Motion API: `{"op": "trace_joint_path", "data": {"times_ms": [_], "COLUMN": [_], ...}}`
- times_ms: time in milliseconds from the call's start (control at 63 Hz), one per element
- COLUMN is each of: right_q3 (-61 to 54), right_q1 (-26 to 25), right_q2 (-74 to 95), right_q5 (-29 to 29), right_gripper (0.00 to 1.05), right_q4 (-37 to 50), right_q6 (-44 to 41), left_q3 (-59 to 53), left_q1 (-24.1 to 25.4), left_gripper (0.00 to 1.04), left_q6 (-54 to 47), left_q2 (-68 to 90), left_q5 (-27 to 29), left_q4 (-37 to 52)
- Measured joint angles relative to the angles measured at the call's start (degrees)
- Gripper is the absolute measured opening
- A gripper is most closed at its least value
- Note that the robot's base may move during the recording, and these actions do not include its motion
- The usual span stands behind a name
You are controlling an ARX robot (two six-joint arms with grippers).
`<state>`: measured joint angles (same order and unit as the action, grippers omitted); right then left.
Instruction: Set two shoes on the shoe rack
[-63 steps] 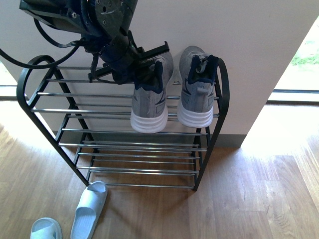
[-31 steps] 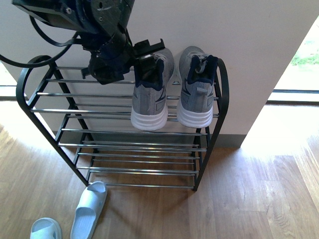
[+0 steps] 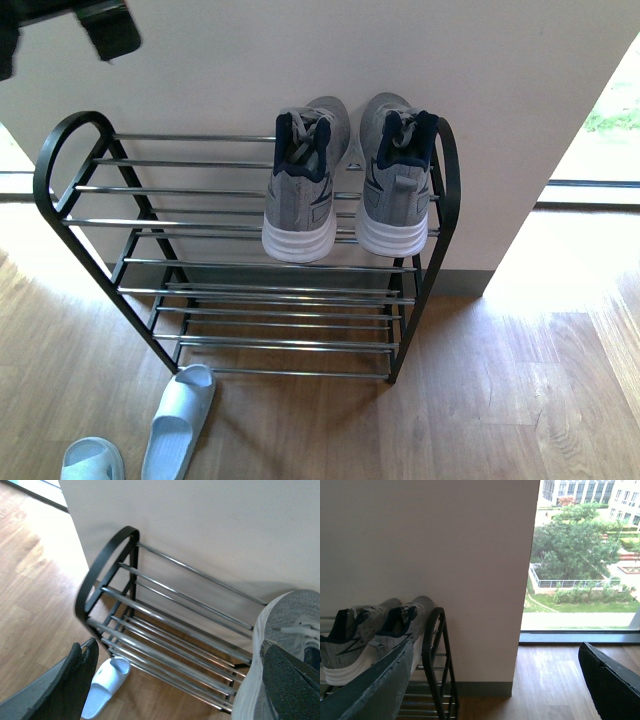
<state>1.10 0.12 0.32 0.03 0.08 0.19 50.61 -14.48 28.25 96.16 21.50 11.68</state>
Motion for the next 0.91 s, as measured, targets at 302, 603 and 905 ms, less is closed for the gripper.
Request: {"op": "trace_joint_path", "data": {"times_ms": [302,603,905], "right_q3": [0.0,0.0,0.0], "right_q1": [0.0,0.0,0.0], "right_q2": [0.0,0.0,0.0], "right_q5": [0.0,0.1,0.1], "right_gripper": [0.96,0.96,0.96], "right_q4": [0.0,0.0,0.0], "right_q6": [0.0,0.0,0.0], "left_q3": [-22.7,-35.5,-44.4], "left_q1": [-0.7,5.8,14.0], "left_gripper": [0.95,0.74,0.12], "left_q6": [0.4,-12.6,-27.0], "left_q2": [-38.1,-55.8,-65.2], "left_q5": [12.0,-7.7,-21.0], "left_q4": [-12.9,5.6,12.8]}}
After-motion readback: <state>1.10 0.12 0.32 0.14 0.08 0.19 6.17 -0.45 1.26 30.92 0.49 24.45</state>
